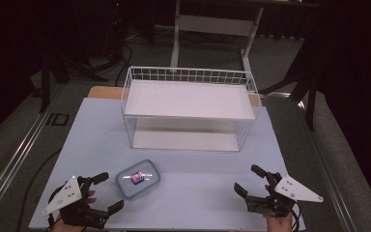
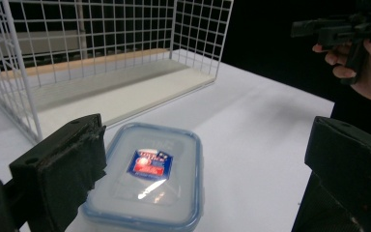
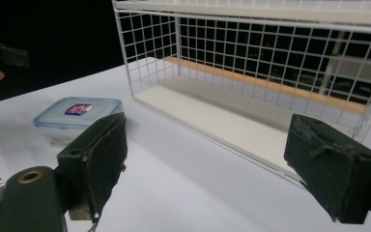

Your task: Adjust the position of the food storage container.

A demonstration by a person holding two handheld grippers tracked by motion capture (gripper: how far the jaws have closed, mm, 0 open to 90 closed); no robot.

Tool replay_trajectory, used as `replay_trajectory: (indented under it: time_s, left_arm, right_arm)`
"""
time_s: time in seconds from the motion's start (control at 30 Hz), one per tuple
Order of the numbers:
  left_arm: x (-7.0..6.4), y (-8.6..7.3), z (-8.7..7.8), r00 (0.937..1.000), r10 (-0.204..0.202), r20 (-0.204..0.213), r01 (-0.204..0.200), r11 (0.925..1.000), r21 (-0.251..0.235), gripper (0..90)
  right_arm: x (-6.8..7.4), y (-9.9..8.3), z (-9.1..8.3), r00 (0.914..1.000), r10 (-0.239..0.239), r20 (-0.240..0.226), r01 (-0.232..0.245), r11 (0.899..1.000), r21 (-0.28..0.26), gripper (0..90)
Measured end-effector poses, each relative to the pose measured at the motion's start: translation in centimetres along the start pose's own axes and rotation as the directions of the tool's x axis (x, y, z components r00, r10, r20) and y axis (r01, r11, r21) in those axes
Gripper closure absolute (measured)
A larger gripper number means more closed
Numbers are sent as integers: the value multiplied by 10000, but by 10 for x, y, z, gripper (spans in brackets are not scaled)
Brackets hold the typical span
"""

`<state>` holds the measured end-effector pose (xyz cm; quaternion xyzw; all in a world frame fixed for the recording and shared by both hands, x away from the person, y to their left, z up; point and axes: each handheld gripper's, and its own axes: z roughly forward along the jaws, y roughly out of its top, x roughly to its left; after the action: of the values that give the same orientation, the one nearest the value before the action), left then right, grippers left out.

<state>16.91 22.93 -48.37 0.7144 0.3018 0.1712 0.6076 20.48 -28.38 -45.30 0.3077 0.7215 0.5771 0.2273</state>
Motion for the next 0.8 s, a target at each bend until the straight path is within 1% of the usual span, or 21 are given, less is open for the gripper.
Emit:
replay_trajectory:
  time_s: [0.03, 0.07, 0.1, 0.17, 0.23, 0.27, 0.3, 0.33, 0.37, 0.4, 0.47, 0.53, 0.57, 0.6, 0.63, 0.7, 0.73, 0.8]
  left_arm:
    - [0, 0, 0, 10000, 0, 0, 0, 10000, 0, 18]
    - [-1, 1, 0, 10000, 63, -77, -64, 10000, -39, 18]
    - [-2, 2, -1, 9997, 133, -192, -136, 9998, -149, 18]
    - [-2, 2, -1, 9997, 133, -192, -136, 9998, -149, 18]
    - [-3, 4, -4, 9995, 293, -87, -296, 9992, -263, 18]
    - [-3, 4, -4, 9995, 293, -87, -296, 9992, -263, 18]
    - [-3, 5, -5, 9994, 333, 28, -332, 9988, -361, 18]
    - [-3, 7, -6, 9997, 219, 83, -216, 9989, -409, 18]
    - [-2, 9, -7, 9998, -51, 185, 56, 9996, -264, 18]
    - [0, 10, -8, 9990, -306, 324, 313, 9992, -234, 18]
    - [2, 11, -11, 9995, -230, 229, 233, 9996, -135, 17]
    - [9, 15, -13, 9971, -722, 252, 717, 9972, 197, 18]
    - [13, 16, -18, 9985, -541, -116, 545, 9975, 457, 18]
    - [13, 16, -18, 9985, -541, -116, 545, 9975, 457, 18]
    - [15, 16, -20, 9987, -459, -234, 474, 9966, 677, 18]
    - [21, 14, -25, 9976, -487, -496, 534, 9936, 993, 18]
    - [24, 13, -27, 9968, -561, -571, 623, 9916, 1134, 46]
    - [30, 8, -31, 9954, -657, -693, 744, 9886, 1310, 47]
  right_arm:
    - [2, 1, 0, 9999, -96, 29, 96, 10000, -11, 153]
    - [2, 1, 0, 9999, -96, 29, 96, 10000, -11, 153]
    - [4, 2, -1, 9997, -233, 2, 233, 9997, -74, 152]
    - [4, 3, -1, 9997, -230, 30, 230, 9997, -95, 152]
    - [6, 3, -2, 9997, -224, -12, 223, 9996, -186, 146]
    - [6, 4, -2, 9997, -244, 3, 244, 9995, -200, 146]
    - [6, 4, -2, 9997, -244, 3, 244, 9995, -200, 146]
    - [6, 4, -1, 9998, -206, -45, 205, 9995, -246, 146]
    - [6, 4, -1, 9998, -197, -70, 195, 9995, -245, 146]
    - [6, 4, -1, 9998, -197, -70, 195, 9995, -245, 146]
    - [6, 4, 1, 9998, -179, -92, 177, 9997, -189, 146]
    - [6, 4, 3, 9998, -123, -169, 121, 9998, -154, 146]
    - [6, 3, 4, 9998, -67, -182, 64, 9998, -172, 146]
    - [6, 4, 5, 9997, -61, -230, 58, 9999, -141, 146]
    - [7, 4, 6, 9996, -106, -248, 103, 9999, -111, 147]
    - [7, 3, 7, 9997, -119, -221, 117, 9999, -95, 146]
    - [7, 3, 7, 9996, -113, -258, 111, 9999, -76, 147]
    - [7, 3, 8, 9996, -132, -254, 131, 9999, -45, 146]
